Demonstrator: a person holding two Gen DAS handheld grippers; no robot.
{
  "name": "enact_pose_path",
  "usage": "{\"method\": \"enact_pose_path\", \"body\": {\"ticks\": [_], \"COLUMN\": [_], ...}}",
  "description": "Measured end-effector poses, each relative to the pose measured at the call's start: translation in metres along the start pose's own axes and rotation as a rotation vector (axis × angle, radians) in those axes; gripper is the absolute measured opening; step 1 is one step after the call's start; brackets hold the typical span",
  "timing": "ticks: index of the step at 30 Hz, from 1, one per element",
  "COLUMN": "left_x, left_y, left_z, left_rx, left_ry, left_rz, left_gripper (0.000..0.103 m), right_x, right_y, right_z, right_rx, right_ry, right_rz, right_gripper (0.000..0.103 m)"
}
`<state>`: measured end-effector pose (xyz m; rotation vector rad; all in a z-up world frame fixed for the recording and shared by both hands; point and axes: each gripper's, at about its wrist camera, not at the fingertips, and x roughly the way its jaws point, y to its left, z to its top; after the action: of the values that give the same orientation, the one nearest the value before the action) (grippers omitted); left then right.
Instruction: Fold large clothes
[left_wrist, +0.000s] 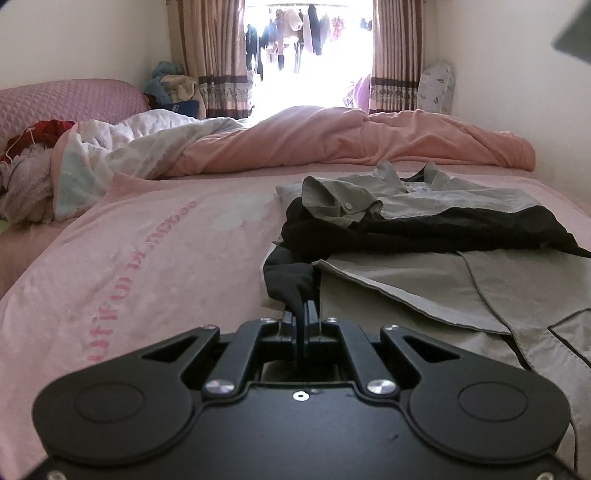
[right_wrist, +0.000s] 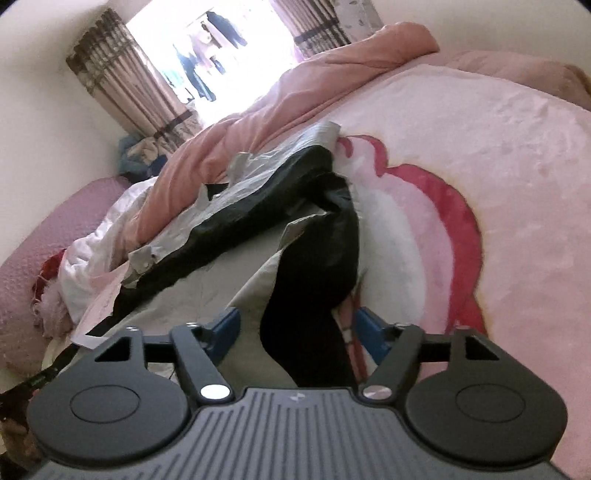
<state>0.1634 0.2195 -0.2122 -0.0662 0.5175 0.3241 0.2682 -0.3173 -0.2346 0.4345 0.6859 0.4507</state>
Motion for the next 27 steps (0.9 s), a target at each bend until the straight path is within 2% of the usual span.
{"method": "enact_pose_path", "body": {"ticks": [1, 3, 4, 5, 6, 7, 8, 9, 11, 15, 18, 21, 23, 27], "left_x": [0.001, 0.002, 0.001, 0.001, 0.001, 0.002, 0.003, 0.003, 0.003, -0.002, -0.005, -0.013, -0.017, -0.013], "left_y": [0.000, 0.000, 0.000, 0.000, 0.001, 0.001, 0.002, 0.002, 0.003, 0.006, 0.004, -0.007, -0.009, -0.009], "left_z": [0.000, -0.001, -0.001, -0.002, -0.002, -0.003, -0.004, -0.005, -0.006, -0.003, 0.006, 0.015, 0.027, 0.063], "left_rx": [0.002, -0.001, -0.002, -0.003, -0.004, -0.005, -0.005, -0.006, -0.009, -0.042, -0.049, -0.026, -0.050, -0.095], "left_ry": [0.002, 0.004, 0.004, 0.005, 0.007, 0.010, 0.013, 0.015, 0.015, -0.006, -0.028, -0.110, -0.166, -0.239], "left_rz": [0.001, 0.000, 0.000, -0.002, -0.004, -0.006, -0.007, -0.009, -0.012, -0.020, -0.007, 0.014, 0.009, -0.012], "left_gripper": [0.003, 0.003, 0.003, 0.003, 0.003, 0.003, 0.003, 0.003, 0.003, 0.004, 0.004, 0.004, 0.004, 0.004], "right_x": [0.008, 0.032, 0.042, 0.045, 0.051, 0.056, 0.060, 0.063, 0.059, 0.019, -0.002, -0.011, -0.011, -0.012], "right_y": [0.001, 0.001, 0.001, 0.004, 0.007, 0.011, 0.014, 0.016, 0.024, 0.056, 0.066, 0.073, 0.074, 0.076], "right_z": [0.000, 0.000, 0.000, 0.000, 0.002, 0.003, 0.004, 0.003, 0.000, -0.011, -0.009, -0.006, 0.002, 0.029], "right_rx": [-0.012, -0.037, -0.043, -0.073, -0.081, -0.091, -0.097, -0.091, -0.114, -0.230, -0.216, -0.210, -0.172, -0.047], "right_ry": [0.021, 0.092, 0.117, 0.084, 0.094, 0.095, 0.118, 0.134, 0.082, -0.127, -0.219, -0.312, -0.366, -0.455], "right_rz": [-0.018, -0.040, -0.038, -0.027, -0.018, -0.016, 0.002, 0.015, -0.029, -0.173, -0.230, -0.277, -0.282, -0.198], "right_gripper": [0.092, 0.093, 0.097, 0.097, 0.092, 0.054, 0.028, 0.007, 0.006, 0.005, 0.005, 0.004, 0.004, 0.004]}}
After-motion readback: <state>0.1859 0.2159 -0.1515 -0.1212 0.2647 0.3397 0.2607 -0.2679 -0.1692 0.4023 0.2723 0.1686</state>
